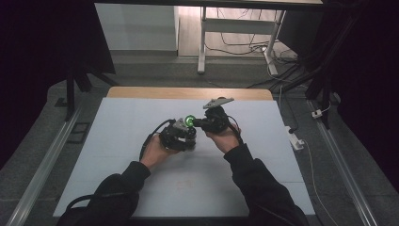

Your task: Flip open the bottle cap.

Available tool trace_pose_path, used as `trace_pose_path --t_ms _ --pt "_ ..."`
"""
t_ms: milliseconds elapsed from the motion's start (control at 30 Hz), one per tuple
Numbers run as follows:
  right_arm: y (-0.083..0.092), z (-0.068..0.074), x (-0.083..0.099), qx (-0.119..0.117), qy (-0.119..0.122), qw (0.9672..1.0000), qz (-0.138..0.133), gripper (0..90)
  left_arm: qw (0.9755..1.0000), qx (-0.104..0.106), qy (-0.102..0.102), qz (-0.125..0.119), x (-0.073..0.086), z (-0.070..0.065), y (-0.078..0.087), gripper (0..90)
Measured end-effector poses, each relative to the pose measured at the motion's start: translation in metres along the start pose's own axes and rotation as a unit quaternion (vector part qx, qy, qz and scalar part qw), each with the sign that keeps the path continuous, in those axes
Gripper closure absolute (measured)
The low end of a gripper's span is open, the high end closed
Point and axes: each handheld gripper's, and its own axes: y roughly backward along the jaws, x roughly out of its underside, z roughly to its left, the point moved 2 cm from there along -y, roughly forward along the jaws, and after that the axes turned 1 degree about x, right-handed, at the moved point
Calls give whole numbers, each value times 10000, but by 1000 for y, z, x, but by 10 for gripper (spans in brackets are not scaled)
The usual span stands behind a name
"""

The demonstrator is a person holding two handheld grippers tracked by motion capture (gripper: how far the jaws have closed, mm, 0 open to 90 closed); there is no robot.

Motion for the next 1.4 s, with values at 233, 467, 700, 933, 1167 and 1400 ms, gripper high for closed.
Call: trace_pose_path --t_ms 233,467,700,933,1167,1400 --pt "5 5 2 -10 15 10000 33 793 9998 17 180 -7 2 5 13 355" --pt "9 11 5 -43 25 10000 52 657 9990 162 428 -24 8 7 27 251" --pt "16 17 12 -37 72 9999 115 536 9981 262 549 5 16 5 39 200" --pt "29 18 21 -67 -25 9999 133 415 9975 217 668 27 23 -2 54 151" --pt "37 20 28 -50 -102 9998 162 299 9964 235 810 -74 36 -9 76 60" --pt "47 25 38 -84 -104 9994 334 245 9940 294 1023 -259 52 -15 94 34"
